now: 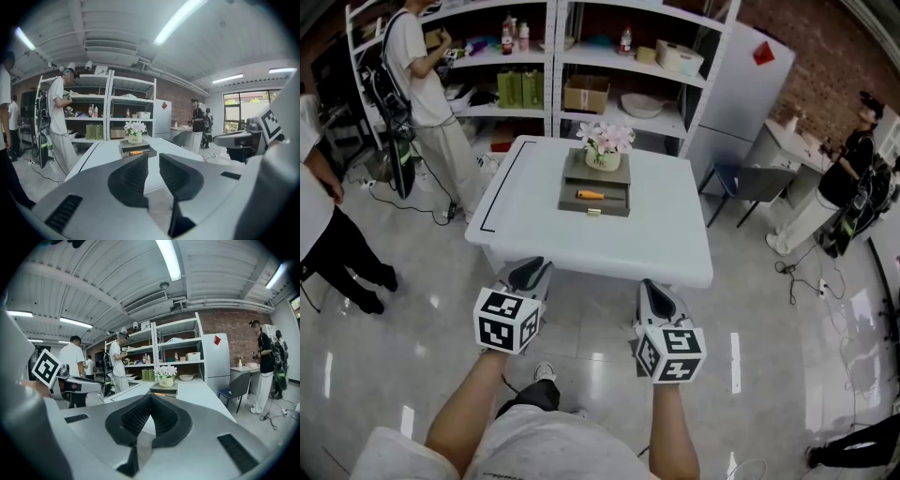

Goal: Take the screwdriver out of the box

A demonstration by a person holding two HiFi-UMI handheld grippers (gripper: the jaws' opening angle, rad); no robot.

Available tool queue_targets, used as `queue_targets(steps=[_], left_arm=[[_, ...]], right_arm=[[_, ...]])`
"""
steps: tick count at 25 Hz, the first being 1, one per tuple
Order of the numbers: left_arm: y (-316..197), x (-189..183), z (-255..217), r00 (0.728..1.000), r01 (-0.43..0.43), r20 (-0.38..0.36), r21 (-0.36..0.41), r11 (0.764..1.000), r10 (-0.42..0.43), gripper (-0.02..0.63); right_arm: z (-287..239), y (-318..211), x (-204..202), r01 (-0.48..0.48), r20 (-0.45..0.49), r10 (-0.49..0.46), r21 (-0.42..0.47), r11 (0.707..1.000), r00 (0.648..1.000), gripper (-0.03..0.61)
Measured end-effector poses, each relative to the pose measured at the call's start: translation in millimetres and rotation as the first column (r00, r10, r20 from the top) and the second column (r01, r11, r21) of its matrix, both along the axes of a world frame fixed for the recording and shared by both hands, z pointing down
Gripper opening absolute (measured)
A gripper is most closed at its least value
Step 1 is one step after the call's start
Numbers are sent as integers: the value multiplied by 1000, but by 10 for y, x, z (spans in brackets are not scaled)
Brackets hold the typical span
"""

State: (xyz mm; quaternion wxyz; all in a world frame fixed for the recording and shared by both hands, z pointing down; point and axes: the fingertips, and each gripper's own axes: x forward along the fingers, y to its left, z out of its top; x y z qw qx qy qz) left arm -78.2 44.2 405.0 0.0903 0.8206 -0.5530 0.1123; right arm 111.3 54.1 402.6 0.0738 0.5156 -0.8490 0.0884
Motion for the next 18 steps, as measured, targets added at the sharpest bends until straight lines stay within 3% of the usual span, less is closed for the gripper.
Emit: queue_targets(steps=[18], left_arm=[[-1259,-37,264,998,-61,-25,-45,997,59,132]], right_arm=[[225,-1145,-60,-44,-23,43,-51,998,999,6]])
